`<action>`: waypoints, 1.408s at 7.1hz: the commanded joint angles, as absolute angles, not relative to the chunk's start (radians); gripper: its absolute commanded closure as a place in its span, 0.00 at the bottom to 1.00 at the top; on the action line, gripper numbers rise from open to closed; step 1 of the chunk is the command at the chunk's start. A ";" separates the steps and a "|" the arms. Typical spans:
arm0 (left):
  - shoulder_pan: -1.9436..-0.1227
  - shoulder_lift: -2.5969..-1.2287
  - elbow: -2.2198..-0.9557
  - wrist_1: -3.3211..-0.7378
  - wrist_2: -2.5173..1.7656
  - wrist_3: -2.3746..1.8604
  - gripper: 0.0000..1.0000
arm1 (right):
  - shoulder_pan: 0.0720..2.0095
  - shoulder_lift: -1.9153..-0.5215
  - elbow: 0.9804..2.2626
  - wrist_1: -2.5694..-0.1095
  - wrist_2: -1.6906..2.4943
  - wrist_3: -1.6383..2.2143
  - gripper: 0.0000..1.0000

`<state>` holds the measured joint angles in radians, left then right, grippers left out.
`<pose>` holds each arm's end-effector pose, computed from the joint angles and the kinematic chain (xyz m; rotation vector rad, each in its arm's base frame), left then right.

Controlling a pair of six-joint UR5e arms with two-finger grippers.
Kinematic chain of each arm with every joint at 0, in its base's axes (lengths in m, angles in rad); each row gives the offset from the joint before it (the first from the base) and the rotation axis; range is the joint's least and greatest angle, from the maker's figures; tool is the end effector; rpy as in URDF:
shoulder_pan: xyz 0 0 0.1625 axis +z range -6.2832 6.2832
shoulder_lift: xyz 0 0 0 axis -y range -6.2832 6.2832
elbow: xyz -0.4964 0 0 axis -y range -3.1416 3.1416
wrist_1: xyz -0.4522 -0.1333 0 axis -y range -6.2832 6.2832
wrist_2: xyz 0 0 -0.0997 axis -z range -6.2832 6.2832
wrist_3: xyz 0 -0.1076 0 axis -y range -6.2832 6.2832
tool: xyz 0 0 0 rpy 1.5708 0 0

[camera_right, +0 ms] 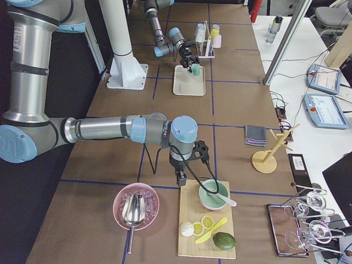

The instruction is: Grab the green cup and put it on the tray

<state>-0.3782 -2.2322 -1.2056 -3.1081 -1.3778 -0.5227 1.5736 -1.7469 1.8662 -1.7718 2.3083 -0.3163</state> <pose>0.6992 -0.4434 0.2985 1.3024 1.2977 0.2944 0.0622 -0.4547 0.6849 0.0403 -0.7424 -0.2688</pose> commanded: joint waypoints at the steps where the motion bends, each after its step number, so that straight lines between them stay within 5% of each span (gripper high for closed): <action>1: -0.380 -2.226 -1.187 -3.108 -1.371 -0.518 0.15 | 1.572 -1.746 1.865 -1.772 2.307 -0.318 0.00; 8: -0.383 -2.210 -1.189 -3.114 -1.373 -0.518 0.13 | 1.572 -1.746 1.867 -1.772 2.307 -0.318 0.00; 10: -0.383 -2.210 -1.189 -3.114 -1.373 -0.518 0.03 | 1.572 -1.746 1.868 -1.772 2.309 -0.318 0.00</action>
<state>-0.3835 -2.2106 -1.1888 -3.1148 -1.3729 -0.5185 1.5725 -1.7457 1.8679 -1.7718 2.3076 -0.3175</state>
